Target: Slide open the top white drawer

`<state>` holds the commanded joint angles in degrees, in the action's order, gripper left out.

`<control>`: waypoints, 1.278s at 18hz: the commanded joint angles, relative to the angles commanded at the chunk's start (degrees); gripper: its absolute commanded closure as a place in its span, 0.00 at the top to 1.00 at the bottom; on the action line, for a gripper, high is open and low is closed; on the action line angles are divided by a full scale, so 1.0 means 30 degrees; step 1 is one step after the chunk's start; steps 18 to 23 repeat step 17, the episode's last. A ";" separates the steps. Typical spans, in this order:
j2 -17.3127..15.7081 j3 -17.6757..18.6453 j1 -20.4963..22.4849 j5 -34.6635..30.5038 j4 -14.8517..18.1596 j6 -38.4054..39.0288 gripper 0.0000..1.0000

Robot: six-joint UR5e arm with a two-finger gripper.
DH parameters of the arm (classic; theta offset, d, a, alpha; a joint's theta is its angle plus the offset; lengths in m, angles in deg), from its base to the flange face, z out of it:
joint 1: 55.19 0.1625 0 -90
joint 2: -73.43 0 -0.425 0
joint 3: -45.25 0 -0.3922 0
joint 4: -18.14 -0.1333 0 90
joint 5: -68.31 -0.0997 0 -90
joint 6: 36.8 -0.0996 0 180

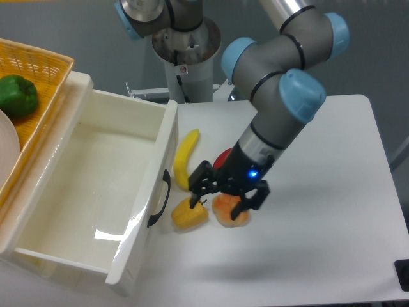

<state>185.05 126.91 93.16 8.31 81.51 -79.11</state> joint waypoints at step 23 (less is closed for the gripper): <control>0.3718 -0.0994 0.1027 -0.9205 -0.0645 -1.2349 1.00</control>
